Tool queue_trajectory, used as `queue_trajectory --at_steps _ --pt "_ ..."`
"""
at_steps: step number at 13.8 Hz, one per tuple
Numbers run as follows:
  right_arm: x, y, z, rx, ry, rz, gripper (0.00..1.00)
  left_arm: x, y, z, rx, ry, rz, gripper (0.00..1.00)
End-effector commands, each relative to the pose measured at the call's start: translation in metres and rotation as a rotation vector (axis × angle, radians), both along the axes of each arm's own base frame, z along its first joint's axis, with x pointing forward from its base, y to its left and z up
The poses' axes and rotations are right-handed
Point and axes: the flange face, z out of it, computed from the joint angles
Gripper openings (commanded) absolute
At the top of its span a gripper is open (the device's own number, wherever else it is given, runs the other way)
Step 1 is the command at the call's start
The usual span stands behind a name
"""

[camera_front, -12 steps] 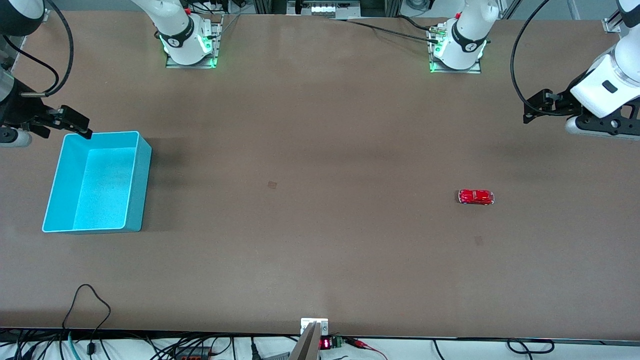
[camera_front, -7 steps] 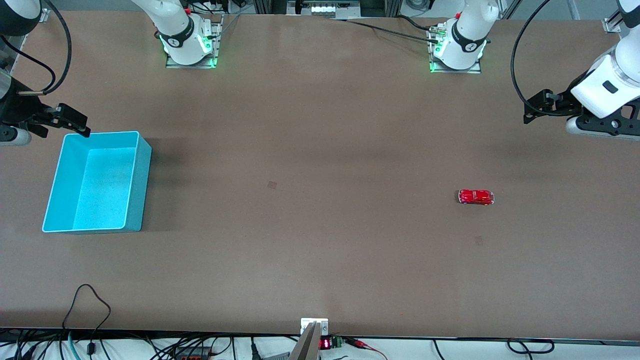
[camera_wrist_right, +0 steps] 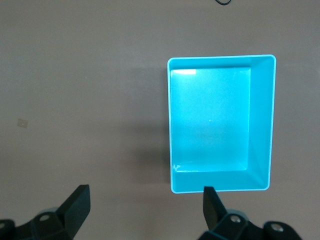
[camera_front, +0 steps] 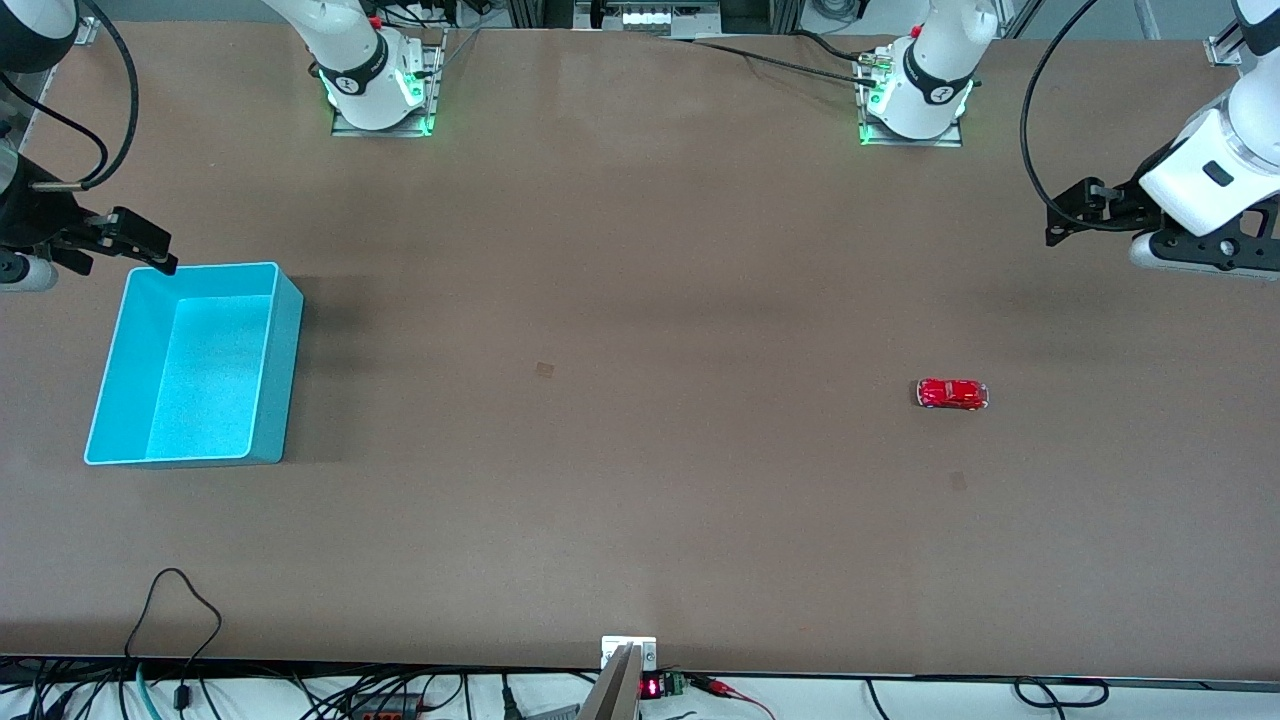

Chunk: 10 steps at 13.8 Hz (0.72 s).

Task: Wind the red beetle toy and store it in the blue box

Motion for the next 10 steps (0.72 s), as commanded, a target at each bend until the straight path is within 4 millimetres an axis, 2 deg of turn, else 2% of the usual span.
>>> queue_trajectory --at_steps 1,4,7,8,10 --pt "-0.001 -0.008 -0.001 0.007 -0.001 -0.012 1.00 -0.007 -0.004 0.004 -0.016 0.075 -0.006 1.00" --pt "-0.002 -0.012 0.000 0.009 -0.001 -0.021 1.00 -0.020 -0.001 -0.013 -0.009 0.234 -0.020 1.00" --pt "0.000 -0.011 0.000 0.010 -0.004 -0.020 1.00 -0.017 0.003 -0.026 -0.055 0.260 -0.246 1.00" --pt "0.000 -0.013 0.001 0.010 -0.007 -0.023 1.00 -0.013 0.009 -0.033 -0.074 0.265 -0.315 1.00" --pt "-0.001 -0.013 0.003 0.008 -0.010 -0.023 1.00 -0.004 0.034 -0.048 -0.122 0.248 -0.455 1.00"
